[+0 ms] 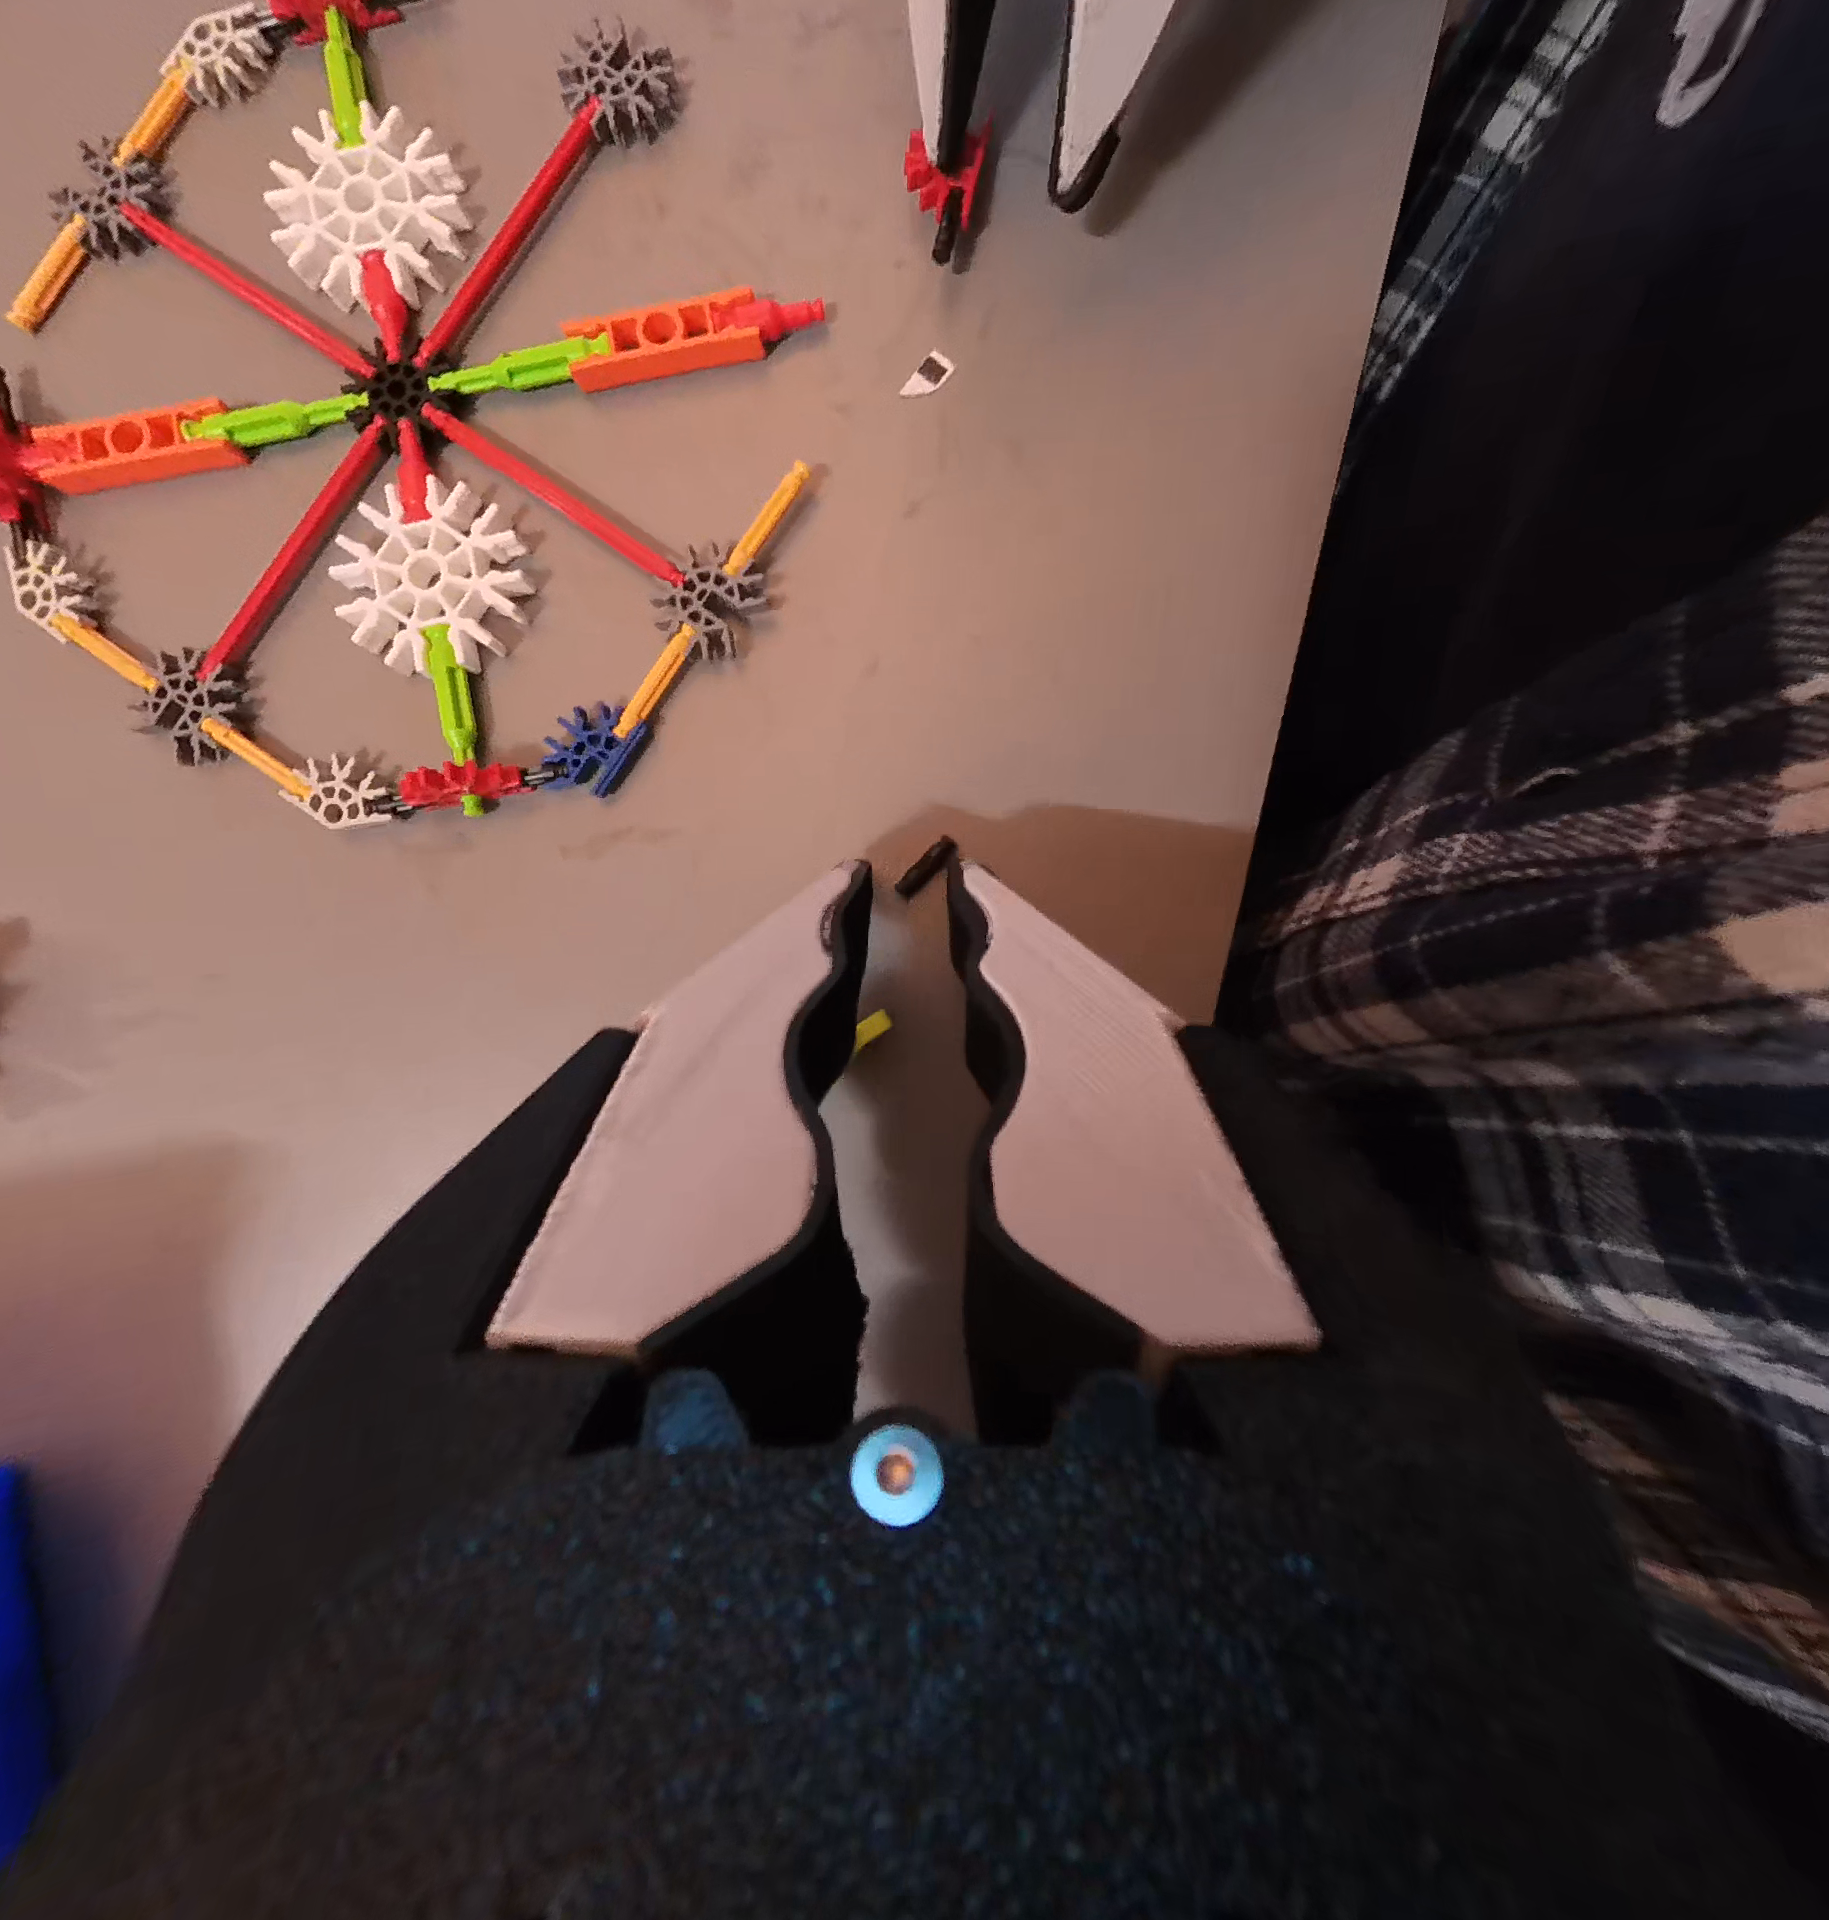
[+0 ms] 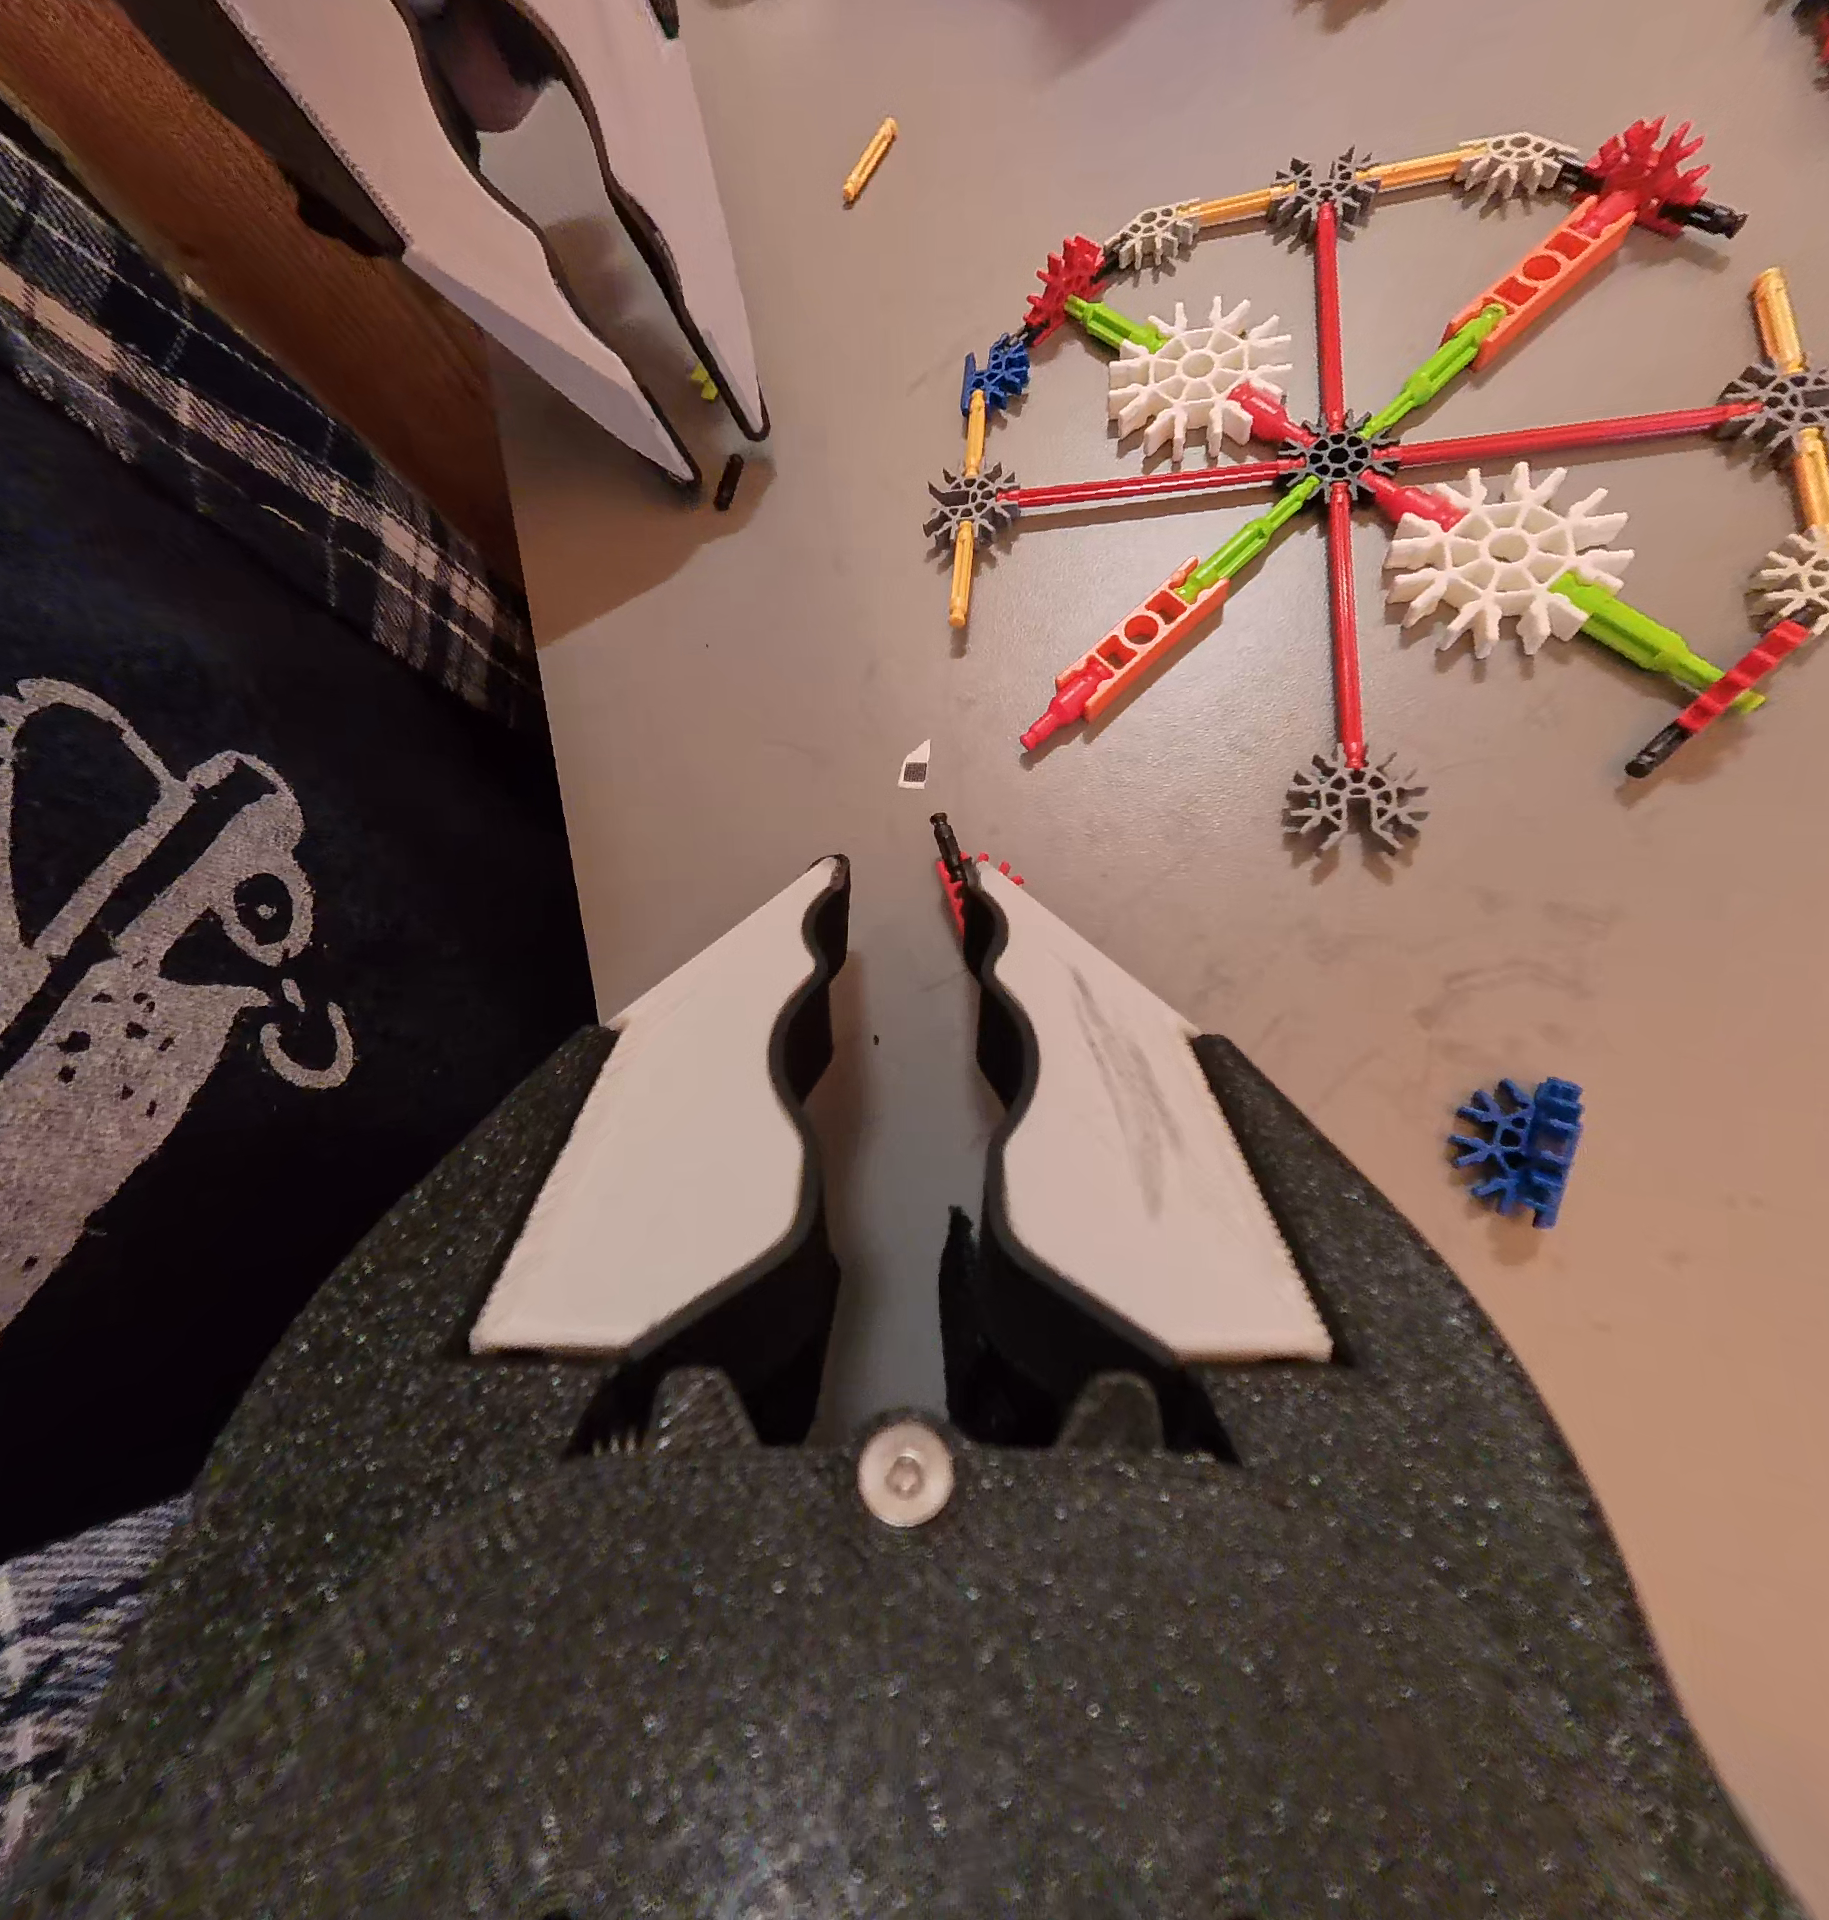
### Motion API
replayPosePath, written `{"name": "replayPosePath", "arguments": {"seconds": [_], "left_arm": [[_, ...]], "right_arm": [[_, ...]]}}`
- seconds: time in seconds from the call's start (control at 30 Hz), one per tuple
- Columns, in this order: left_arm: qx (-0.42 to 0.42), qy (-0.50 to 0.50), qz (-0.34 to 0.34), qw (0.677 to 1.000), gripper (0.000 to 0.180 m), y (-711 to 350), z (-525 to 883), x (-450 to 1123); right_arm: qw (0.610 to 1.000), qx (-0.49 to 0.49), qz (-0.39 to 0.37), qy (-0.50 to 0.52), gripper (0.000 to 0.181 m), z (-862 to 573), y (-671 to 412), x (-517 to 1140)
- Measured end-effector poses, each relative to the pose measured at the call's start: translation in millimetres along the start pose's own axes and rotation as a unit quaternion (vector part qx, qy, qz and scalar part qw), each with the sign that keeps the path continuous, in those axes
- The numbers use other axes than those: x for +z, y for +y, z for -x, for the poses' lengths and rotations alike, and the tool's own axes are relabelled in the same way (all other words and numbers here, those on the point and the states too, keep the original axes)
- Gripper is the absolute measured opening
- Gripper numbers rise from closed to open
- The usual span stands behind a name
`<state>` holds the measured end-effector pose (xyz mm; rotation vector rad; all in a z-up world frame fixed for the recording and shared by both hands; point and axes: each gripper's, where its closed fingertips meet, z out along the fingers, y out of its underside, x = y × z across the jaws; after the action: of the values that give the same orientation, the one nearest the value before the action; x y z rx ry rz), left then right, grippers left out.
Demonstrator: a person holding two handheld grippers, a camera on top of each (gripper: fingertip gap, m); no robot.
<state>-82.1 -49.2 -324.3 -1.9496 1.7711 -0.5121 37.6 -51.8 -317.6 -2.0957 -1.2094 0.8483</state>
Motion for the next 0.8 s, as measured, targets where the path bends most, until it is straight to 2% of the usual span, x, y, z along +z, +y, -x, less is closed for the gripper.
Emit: {"name": "replayPosePath", "arguments": {"seconds": [0.2,0.43,0.8], "left_arm": [[0.023,0.019,0.011,0.999,0.001,2,-1,4],[0.009,0.011,-0.002,1.000,0.000,-1,-2,4],[0.002,0.002,-0.103,0.995,0.000,-98,-15,37]], "right_arm": [[1.000,-0.002,0.004,-0.004,0.020,1,1,1],[1.000,-0.002,0.001,-0.001,0.025,2,1,0],[1.000,-0.023,0.013,0.001,0.033,7,6,0]]}}
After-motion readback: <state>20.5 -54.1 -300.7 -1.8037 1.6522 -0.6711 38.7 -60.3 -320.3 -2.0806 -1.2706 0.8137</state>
